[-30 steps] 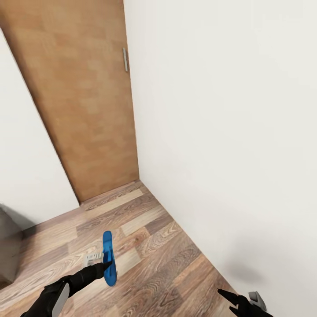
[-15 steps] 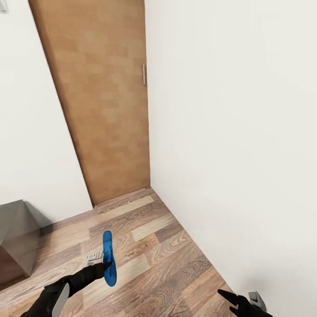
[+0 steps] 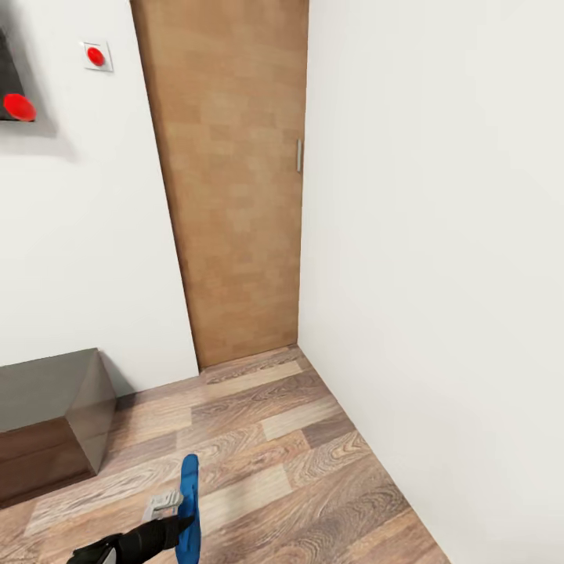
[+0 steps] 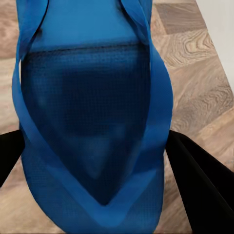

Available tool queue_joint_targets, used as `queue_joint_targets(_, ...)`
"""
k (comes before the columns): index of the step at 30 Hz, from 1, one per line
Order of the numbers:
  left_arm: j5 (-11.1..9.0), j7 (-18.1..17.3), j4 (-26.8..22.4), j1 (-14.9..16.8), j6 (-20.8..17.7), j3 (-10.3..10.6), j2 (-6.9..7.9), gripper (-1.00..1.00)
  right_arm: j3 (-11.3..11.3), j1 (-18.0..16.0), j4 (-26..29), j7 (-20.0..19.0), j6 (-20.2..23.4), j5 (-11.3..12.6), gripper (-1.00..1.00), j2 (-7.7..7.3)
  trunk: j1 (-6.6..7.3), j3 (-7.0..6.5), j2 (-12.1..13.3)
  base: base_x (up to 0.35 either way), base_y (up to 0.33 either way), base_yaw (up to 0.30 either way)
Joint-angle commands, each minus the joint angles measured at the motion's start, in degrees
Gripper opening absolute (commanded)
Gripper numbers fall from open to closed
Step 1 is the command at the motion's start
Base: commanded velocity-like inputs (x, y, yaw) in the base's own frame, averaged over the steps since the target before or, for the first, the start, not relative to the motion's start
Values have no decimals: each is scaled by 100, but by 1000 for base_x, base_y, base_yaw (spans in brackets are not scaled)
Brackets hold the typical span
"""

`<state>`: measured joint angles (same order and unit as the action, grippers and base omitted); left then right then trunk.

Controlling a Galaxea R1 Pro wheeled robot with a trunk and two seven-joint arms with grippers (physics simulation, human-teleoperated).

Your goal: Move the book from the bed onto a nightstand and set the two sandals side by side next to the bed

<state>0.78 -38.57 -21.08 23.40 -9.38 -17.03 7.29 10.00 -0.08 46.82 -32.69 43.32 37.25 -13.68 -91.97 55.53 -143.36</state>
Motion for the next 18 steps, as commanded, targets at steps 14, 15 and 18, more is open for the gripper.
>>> queue_joint_targets(14, 30, -14, 287, 7, 358, -88, 39, -100, 9, -1, -300, -4, -415, 3, 100, 0, 96, -293, 133, 0, 0, 294)
queue_joint_targets(15, 29, -13, 288, 7, 358, -85, 38, -100, 10, -1, -317, -3, -420, 2, 100, 2, 118, -311, 173, 0, 0, 294)
queue_joint_targets(18, 34, 53, 288, 7, 353, -75, 30, -100, 8, -1, -535, -1, -488, 2, 100, 1, 183, -365, 293, 0, 0, 294)
